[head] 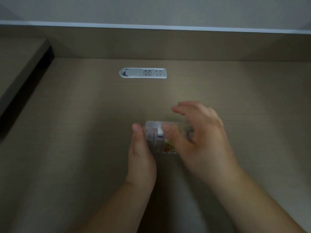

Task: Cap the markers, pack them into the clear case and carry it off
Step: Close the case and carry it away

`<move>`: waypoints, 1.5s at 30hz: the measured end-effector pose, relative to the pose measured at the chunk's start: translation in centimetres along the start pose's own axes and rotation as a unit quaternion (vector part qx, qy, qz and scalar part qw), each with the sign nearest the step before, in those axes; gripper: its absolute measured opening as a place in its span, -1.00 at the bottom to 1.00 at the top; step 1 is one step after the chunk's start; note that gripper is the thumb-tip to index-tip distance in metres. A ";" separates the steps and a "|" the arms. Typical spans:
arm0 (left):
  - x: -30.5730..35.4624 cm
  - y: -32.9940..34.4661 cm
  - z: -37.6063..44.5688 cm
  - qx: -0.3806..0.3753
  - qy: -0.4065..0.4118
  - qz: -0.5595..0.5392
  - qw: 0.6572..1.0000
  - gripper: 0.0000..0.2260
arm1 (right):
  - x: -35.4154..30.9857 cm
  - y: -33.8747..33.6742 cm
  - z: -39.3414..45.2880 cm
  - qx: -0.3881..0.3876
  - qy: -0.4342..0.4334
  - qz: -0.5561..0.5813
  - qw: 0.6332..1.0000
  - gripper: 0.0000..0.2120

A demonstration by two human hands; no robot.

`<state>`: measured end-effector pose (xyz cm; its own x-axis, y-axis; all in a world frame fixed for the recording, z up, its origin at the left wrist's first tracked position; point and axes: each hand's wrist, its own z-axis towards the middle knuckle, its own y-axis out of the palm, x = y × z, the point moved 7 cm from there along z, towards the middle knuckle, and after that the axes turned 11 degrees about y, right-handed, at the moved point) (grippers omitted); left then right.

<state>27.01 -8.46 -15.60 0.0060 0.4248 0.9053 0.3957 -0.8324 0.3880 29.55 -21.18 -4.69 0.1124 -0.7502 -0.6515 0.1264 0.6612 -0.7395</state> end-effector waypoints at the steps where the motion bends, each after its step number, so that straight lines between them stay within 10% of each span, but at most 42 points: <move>1: 0.2 0.1 -0.1 -0.015 0.016 0.006 1.000 -0.12 | -1.0 0.5 -0.1 -0.037 -0.038 -0.079 0.995 -0.46; 12: 0.6 -0.2 0.0 -0.016 0.040 0.017 0.999 -0.29 | -0.7 1.4 0.8 -0.018 -0.048 -0.130 0.990 -0.61; 16: 1.1 -0.6 0.7 0.038 0.033 -0.029 0.998 -0.26 | 2.3 1.0 0.9 -0.017 0.098 0.125 0.987 -0.61; 21: 1.7 -0.5 0.9 0.000 0.024 0.027 0.999 -0.18 | 5.7 4.0 -0.5 -0.065 0.267 0.403 0.873 -0.52; 35: 7.3 1.5 0.5 -0.022 0.057 0.236 0.970 -0.50 | 4.6 2.7 -0.7 -0.040 0.273 0.389 0.879 -0.42; 45: 24.0 7.3 -2.1 -0.012 0.154 0.251 0.956 -0.51 | -7.6 -10.5 2.1 0.009 0.190 0.358 0.914 -0.47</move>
<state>28.12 -5.13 9.30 -0.0823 -0.1523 0.9849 0.3926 -0.9133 -0.1085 29.40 -22.44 8.41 -0.1765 -0.0699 -0.9818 0.1715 0.9800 -0.1006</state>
